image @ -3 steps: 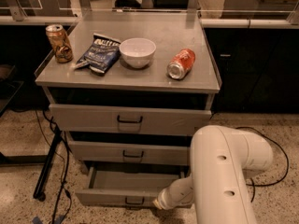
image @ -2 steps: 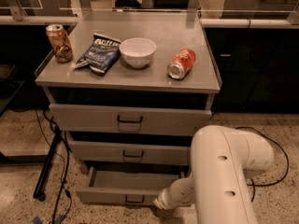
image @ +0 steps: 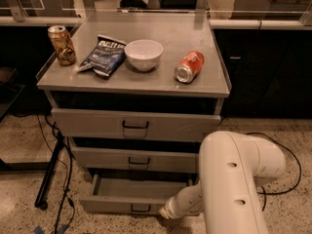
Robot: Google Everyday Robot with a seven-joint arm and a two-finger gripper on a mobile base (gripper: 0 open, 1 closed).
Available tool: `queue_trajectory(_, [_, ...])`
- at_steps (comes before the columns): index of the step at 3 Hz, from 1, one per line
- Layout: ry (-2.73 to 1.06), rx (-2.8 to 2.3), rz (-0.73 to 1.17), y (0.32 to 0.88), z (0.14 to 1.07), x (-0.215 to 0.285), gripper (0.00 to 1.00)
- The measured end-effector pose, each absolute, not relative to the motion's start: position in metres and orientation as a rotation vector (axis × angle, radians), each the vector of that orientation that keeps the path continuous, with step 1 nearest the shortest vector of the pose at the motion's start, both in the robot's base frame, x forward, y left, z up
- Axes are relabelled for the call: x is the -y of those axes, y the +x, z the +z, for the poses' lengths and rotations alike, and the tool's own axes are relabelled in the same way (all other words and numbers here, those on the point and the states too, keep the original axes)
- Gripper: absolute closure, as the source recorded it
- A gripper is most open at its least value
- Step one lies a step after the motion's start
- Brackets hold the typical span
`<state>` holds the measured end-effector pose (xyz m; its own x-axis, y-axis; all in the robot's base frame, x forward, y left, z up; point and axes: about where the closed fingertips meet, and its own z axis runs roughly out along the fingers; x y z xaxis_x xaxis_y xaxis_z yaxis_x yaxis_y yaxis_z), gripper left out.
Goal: Close bottom drawer
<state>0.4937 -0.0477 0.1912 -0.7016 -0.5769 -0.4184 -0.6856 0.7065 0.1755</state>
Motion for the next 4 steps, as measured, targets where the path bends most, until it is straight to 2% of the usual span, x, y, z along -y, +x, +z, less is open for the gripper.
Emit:
queue_trajectory(1, [-0.988, -2.582, 0.458, 0.4937, 0.1912, 0.0477, 0.03])
queue_trajectory(2, [-0.988, -2.582, 0.458, 0.4937, 0.1912, 0.0476, 0.0])
queue_trajectory(3, [-0.988, -2.582, 0.458, 0.4937, 0.1912, 0.0476, 0.0])
queue_trajectory(4, [-0.988, -2.582, 0.458, 0.4937, 0.1911, 0.0476, 0.16])
